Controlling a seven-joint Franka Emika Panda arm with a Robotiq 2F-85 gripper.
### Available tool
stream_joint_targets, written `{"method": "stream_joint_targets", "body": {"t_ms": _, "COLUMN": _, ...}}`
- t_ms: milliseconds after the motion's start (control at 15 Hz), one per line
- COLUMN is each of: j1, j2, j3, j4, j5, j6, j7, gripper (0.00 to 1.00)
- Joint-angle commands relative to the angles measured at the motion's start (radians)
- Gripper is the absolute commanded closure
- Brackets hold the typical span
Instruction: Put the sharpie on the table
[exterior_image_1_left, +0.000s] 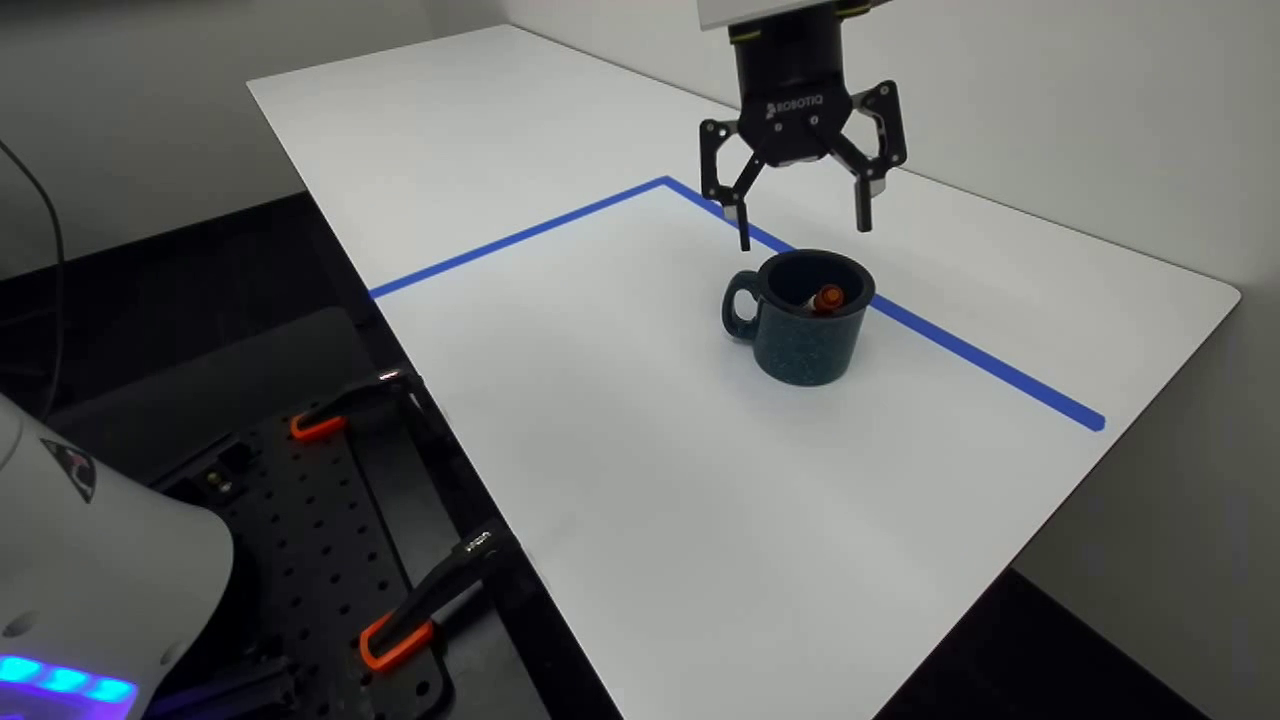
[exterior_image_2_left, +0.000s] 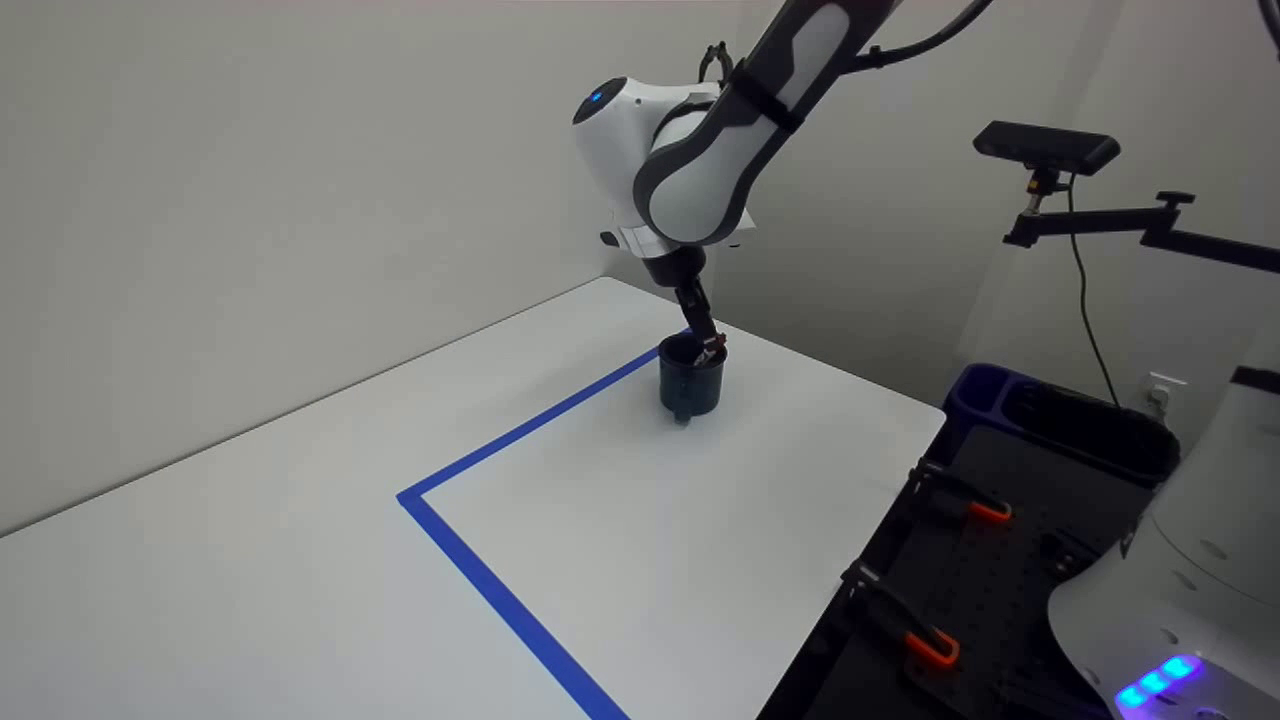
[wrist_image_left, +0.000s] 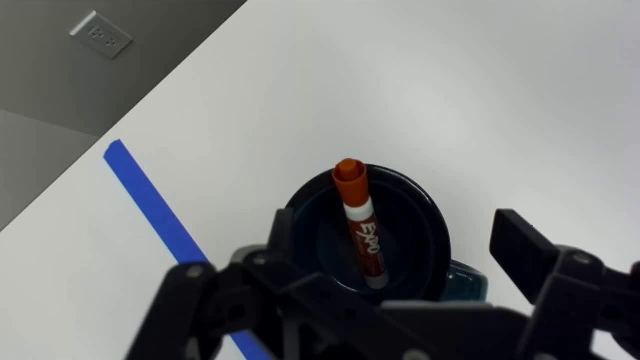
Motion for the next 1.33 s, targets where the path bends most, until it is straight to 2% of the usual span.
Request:
{"method": "stream_joint_targets", "body": {"t_ms": 0, "j1": -0.002, "j2": 0.039, "j3": 0.000, "j4": 0.035, "j5": -0.010, "j6": 0.015, "j7": -0.013, "gripper": 0.02}}
{"method": "stream_joint_targets", "body": {"t_ms": 133, "j1": -0.001, "j2": 0.055, "j3": 0.000, "j4": 0.044, "j5": -0.009, "j6": 0.013, "j7": -0.013, "gripper": 0.19}}
{"method": "stream_joint_targets", "body": {"t_ms": 200, "j1": -0.003, "j2": 0.063, "j3": -0.001, "j4": 0.048, "j5": -0.007, "j6": 0.013, "j7": -0.014, "gripper": 0.24}}
{"method": "stream_joint_targets", "body": {"t_ms": 267, "j1": -0.004, "j2": 0.069, "j3": -0.001, "j4": 0.052, "j5": -0.006, "j6": 0.014, "j7": -0.014, "gripper": 0.11}}
{"method": "stream_joint_targets", "body": {"t_ms": 333, "j1": -0.004, "j2": 0.076, "j3": -0.001, "j4": 0.056, "j5": -0.005, "j6": 0.013, "j7": -0.014, "gripper": 0.28}}
{"method": "stream_joint_targets", "body": {"t_ms": 400, "j1": -0.005, "j2": 0.081, "j3": -0.001, "j4": 0.059, "j5": -0.004, "j6": 0.013, "j7": -0.016, "gripper": 0.49}}
{"method": "stream_joint_targets", "body": {"t_ms": 533, "j1": -0.006, "j2": 0.091, "j3": -0.001, "j4": 0.069, "j5": -0.001, "j6": 0.012, "j7": -0.017, "gripper": 0.53}}
{"method": "stream_joint_targets", "body": {"t_ms": 733, "j1": -0.012, "j2": 0.100, "j3": 0.001, "j4": 0.084, "j5": 0.008, "j6": 0.011, "j7": -0.025, "gripper": 0.77}}
{"method": "stream_joint_targets", "body": {"t_ms": 1000, "j1": -0.015, "j2": 0.117, "j3": 0.002, "j4": 0.109, "j5": 0.012, "j6": 0.006, "j7": -0.029, "gripper": 0.91}}
{"method": "stream_joint_targets", "body": {"t_ms": 1200, "j1": -0.018, "j2": 0.136, "j3": 0.002, "j4": 0.126, "j5": 0.015, "j6": 0.004, "j7": -0.033, "gripper": 0.84}}
{"method": "stream_joint_targets", "body": {"t_ms": 1267, "j1": -0.019, "j2": 0.142, "j3": 0.002, "j4": 0.131, "j5": 0.017, "j6": 0.003, "j7": -0.033, "gripper": 0.76}}
